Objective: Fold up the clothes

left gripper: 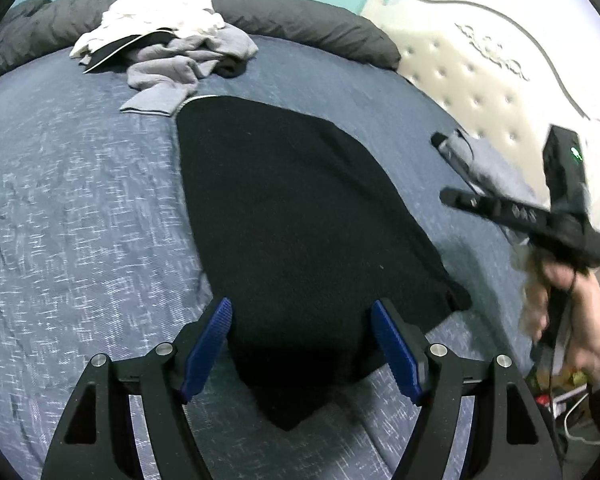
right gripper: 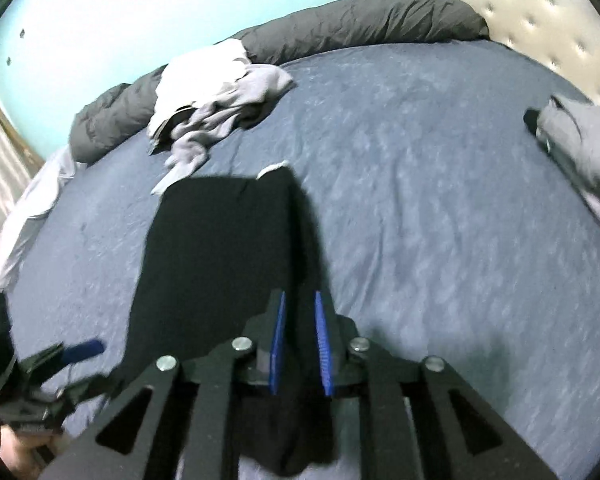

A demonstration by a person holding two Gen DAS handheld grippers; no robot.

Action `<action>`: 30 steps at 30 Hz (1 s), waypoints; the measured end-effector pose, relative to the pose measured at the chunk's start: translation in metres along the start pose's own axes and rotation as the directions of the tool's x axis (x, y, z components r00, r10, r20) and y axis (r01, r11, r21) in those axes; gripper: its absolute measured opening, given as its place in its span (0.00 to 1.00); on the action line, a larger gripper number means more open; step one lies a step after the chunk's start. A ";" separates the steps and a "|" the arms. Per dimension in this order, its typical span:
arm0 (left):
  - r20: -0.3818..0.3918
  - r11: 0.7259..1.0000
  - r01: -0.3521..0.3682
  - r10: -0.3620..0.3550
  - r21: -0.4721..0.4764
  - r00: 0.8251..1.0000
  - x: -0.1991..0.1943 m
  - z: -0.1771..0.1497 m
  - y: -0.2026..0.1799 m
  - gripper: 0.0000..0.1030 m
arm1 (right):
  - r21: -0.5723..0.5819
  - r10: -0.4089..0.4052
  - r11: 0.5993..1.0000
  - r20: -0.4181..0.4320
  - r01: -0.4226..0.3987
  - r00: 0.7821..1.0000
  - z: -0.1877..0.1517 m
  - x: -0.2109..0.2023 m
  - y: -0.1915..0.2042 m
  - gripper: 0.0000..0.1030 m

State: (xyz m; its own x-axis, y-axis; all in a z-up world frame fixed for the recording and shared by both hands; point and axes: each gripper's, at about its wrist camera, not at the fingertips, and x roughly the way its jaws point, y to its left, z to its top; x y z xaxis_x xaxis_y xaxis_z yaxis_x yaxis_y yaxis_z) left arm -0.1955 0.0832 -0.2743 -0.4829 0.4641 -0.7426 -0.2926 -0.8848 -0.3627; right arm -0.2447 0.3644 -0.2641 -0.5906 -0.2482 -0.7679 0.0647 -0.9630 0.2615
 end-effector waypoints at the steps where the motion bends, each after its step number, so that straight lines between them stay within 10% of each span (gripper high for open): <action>1: 0.003 1.000 0.002 -0.002 -0.006 1.000 0.000 0.001 0.002 0.74 | -0.006 -0.006 1.000 -0.002 0.006 1.000 0.010 0.005 -0.001 0.16; 15: 0.001 1.000 -0.021 0.021 -0.022 1.000 0.008 0.006 0.026 0.74 | -0.148 -0.034 0.989 -0.120 0.016 0.992 0.077 0.112 0.021 0.17; 30: -0.018 1.000 -0.025 0.024 -0.019 1.000 0.013 0.004 0.025 0.74 | -0.417 0.239 0.873 -0.086 -0.253 0.967 0.036 0.083 0.100 0.15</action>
State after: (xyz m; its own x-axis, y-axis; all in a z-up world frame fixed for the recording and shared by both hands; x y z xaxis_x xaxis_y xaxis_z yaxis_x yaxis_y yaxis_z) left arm -0.2124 0.0677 -0.2907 -0.4747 0.4417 -0.7613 -0.2653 -0.8965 -0.3547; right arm -0.3165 0.2510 -0.2808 -0.4862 -0.4793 -0.7307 0.5414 -0.8215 0.1787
